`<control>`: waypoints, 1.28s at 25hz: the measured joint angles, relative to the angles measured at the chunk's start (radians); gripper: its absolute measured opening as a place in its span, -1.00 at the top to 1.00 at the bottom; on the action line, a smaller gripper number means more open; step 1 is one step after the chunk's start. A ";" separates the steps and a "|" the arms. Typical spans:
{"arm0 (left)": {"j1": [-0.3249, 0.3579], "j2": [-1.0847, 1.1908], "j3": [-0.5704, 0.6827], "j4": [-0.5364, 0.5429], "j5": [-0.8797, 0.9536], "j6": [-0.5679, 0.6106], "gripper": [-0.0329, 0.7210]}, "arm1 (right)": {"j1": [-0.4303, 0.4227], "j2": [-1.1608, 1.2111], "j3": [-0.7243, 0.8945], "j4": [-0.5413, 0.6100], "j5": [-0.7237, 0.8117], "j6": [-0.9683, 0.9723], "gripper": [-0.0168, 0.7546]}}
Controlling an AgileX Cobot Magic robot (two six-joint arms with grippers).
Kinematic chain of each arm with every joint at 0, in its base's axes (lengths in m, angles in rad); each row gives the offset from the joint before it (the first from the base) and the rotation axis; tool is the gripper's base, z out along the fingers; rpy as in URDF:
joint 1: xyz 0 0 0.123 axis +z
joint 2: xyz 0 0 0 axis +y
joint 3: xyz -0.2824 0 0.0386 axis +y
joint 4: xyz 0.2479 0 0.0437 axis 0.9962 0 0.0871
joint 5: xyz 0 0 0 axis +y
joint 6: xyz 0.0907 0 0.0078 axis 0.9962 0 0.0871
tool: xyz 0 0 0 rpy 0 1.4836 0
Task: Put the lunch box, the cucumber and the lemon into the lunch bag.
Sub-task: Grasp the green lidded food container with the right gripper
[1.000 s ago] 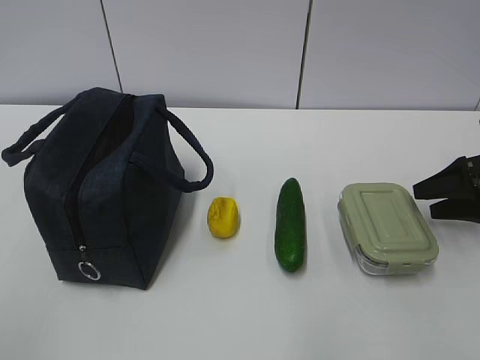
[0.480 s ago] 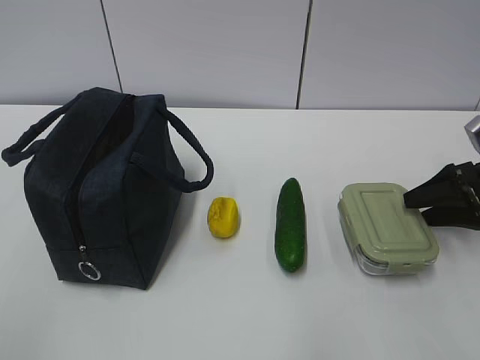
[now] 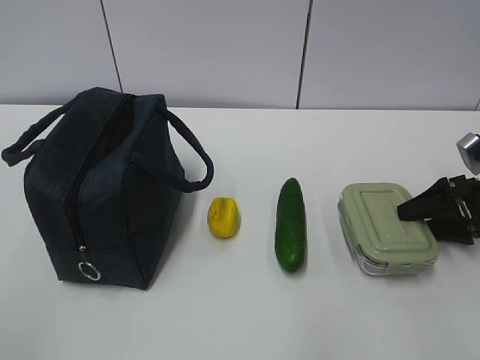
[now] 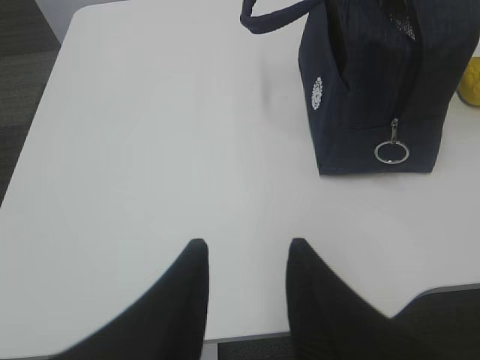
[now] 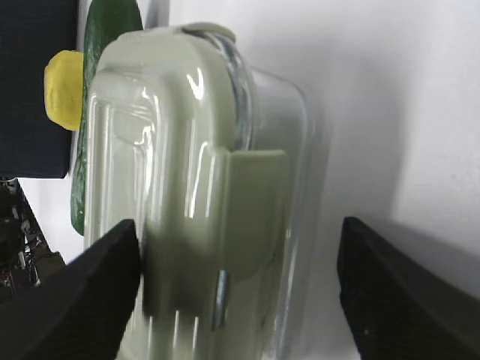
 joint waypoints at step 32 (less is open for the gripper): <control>0.000 0.000 0.000 0.000 0.000 0.000 0.28 | 0.092 0.050 -0.004 0.089 0.029 -0.032 -0.60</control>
